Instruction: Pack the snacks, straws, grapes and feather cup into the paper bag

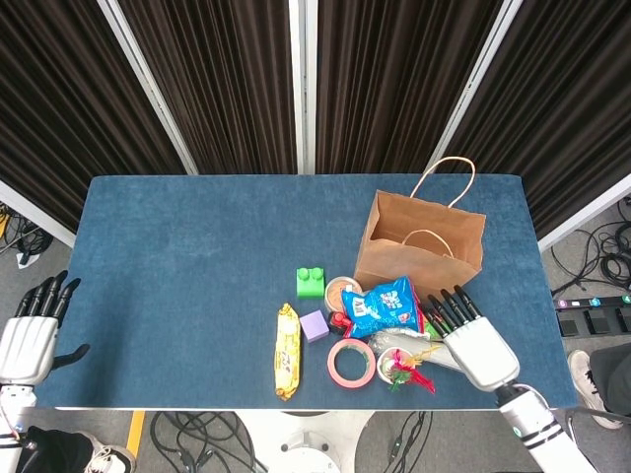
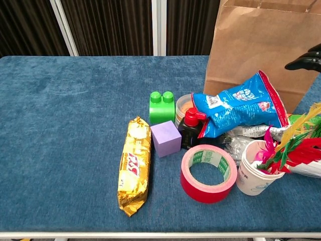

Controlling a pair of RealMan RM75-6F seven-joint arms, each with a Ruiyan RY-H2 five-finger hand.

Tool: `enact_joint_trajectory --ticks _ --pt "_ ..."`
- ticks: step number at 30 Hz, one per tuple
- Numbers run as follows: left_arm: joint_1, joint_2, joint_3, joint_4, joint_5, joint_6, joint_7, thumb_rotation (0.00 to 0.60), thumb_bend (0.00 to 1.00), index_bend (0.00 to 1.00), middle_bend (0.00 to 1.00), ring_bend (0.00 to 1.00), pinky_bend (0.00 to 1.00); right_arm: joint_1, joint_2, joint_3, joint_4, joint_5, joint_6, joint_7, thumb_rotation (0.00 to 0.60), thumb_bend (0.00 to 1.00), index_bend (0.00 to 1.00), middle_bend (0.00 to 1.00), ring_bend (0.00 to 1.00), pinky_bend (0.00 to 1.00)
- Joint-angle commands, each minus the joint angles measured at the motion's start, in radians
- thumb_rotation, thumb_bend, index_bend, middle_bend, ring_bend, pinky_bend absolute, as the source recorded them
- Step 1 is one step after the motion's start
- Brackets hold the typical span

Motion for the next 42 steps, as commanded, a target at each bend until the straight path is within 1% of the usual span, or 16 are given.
enact_joint_trajectory --ticks 1,7,11,16,22,27,31,42 --pt "-0.001 -0.002 0.000 0.003 -0.001 -0.003 -0.002 0.600 0.06 0.10 0.09 0.00 0.14 0.027 -0.018 0.017 0.017 0.019 -0.027 -0.020 0.600 0.18 0.04 0.09 0.00 0.00" --pt "-0.007 -0.005 0.001 0.013 0.005 -0.008 0.004 0.600 0.06 0.10 0.09 0.00 0.14 0.106 -0.050 0.059 0.025 0.104 -0.121 -0.107 0.600 0.18 0.04 0.09 0.00 0.00" --pt "-0.008 -0.006 0.000 0.023 0.003 -0.010 0.005 0.600 0.06 0.10 0.09 0.00 0.14 0.145 -0.076 0.069 0.018 0.142 -0.158 -0.156 0.600 0.18 0.04 0.09 0.00 0.00" --pt "-0.009 -0.008 0.001 0.036 0.003 -0.010 0.002 0.600 0.06 0.10 0.09 0.00 0.14 0.180 -0.110 0.078 0.017 0.193 -0.178 -0.198 0.600 0.18 0.04 0.09 0.00 0.00" --pt "-0.009 -0.008 0.002 0.041 0.007 -0.008 -0.008 0.600 0.06 0.10 0.09 0.00 0.14 0.209 -0.152 0.069 0.029 0.247 -0.185 -0.236 0.600 0.18 0.04 0.09 0.00 0.00" --pt "-0.007 -0.005 0.002 0.043 0.005 -0.008 -0.014 0.600 0.06 0.10 0.09 0.00 0.14 0.222 -0.172 0.056 0.037 0.265 -0.178 -0.247 0.600 0.16 0.04 0.09 0.00 0.00" --pt "-0.006 -0.008 0.001 0.047 0.004 -0.005 -0.014 0.600 0.06 0.10 0.09 0.00 0.14 0.224 -0.193 0.047 0.059 0.275 -0.157 -0.238 0.600 0.13 0.04 0.09 0.00 0.00" --pt "-0.008 -0.010 0.002 0.049 0.002 -0.010 -0.008 0.600 0.06 0.10 0.09 0.00 0.14 0.240 -0.240 0.025 0.126 0.296 -0.141 -0.207 0.600 0.13 0.04 0.10 0.00 0.00"
